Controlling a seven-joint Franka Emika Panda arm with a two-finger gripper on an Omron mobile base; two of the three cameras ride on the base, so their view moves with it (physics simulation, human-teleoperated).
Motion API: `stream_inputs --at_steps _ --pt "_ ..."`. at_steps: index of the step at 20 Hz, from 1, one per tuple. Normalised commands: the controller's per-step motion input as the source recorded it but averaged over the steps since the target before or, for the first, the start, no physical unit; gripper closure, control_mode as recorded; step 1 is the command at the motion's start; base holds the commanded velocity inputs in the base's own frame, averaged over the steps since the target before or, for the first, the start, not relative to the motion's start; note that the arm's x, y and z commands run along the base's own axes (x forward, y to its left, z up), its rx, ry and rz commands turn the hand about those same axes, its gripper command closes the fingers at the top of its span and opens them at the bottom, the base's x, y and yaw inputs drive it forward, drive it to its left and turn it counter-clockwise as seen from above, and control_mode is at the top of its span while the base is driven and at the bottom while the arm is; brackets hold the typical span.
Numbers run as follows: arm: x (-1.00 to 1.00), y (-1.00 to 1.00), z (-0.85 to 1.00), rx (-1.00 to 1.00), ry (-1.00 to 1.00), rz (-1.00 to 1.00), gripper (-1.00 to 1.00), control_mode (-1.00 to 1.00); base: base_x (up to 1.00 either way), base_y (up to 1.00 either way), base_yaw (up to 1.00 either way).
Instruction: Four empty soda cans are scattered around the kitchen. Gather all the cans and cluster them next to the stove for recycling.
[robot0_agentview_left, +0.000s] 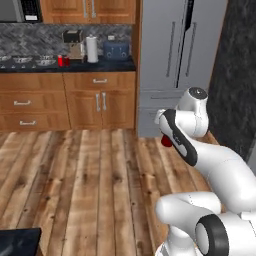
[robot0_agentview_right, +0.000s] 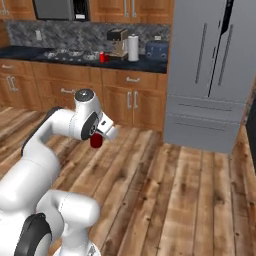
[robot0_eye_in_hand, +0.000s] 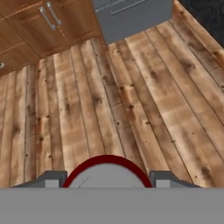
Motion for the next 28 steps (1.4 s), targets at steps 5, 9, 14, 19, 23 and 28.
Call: stream_inputs --at_steps 5,9,14,19,23,28 --pt "0.0 0.0 0.0 0.0 0.0 0.0 1.0 1.0 1.0 0.08 0.0" --pt "0.0 0.0 0.0 0.0 0.0 0.0 1.0 1.0 0.97 0.34 -0.03" --pt "0.0 0.0 0.0 0.0 0.0 0.0 1.0 1.0 0.88 0.53 -0.05" --pt "0.0 0.0 0.0 0.0 0.0 0.0 1.0 1.0 0.77 0.79 -0.04" --pt "0.0 0.0 0.0 0.0 0.0 0.0 1.0 1.0 0.72 0.84 -0.01" --pt "0.0 0.0 0.0 0.0 0.0 0.0 1.0 1.0 0.74 0.73 -0.02"
